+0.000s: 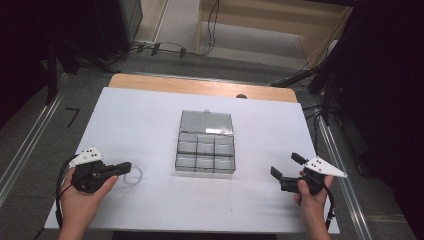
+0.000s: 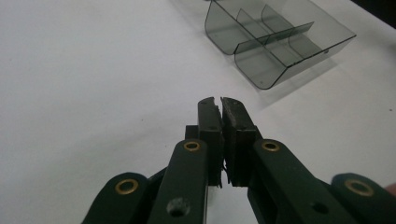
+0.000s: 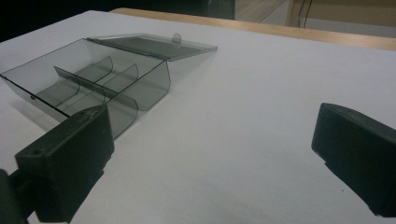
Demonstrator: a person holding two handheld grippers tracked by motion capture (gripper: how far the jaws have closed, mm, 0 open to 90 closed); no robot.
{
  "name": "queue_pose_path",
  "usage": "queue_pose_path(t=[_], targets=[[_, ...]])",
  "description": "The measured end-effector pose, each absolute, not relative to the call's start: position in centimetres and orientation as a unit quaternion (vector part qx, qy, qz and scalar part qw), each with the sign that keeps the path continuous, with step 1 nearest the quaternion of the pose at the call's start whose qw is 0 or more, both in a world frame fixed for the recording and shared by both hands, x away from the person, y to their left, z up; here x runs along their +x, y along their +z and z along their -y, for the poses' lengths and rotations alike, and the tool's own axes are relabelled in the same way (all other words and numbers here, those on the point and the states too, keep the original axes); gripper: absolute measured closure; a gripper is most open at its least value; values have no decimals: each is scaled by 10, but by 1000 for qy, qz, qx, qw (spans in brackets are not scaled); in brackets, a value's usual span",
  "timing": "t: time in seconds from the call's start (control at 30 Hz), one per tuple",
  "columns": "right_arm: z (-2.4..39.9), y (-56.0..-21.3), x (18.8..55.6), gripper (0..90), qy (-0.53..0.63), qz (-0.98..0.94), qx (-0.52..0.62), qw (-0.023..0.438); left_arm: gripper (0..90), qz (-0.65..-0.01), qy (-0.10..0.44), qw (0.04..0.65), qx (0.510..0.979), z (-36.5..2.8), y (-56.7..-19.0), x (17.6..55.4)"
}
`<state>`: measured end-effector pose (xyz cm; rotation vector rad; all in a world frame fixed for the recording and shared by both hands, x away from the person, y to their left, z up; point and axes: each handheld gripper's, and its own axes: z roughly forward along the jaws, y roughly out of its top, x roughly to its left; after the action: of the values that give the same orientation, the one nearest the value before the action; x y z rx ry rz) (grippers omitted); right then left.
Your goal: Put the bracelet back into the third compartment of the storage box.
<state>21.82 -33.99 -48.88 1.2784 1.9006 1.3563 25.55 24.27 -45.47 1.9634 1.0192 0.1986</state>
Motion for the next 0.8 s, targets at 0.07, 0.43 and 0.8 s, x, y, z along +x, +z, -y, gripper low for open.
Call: queue_pose_path(t=[0.07, 0.43, 0.8], targets=[[340, -489, 218, 0, 495, -693, 467, 238, 874, -408, 82, 448, 791, -242, -452, 255], [339, -489, 218, 0, 494, -693, 468, 239, 874, -398, 83, 472, 782, -238, -444, 255], [339, -488, 217, 0, 497, -690, 468, 240, 873, -389, 73, 493, 775, -229, -431, 256]])
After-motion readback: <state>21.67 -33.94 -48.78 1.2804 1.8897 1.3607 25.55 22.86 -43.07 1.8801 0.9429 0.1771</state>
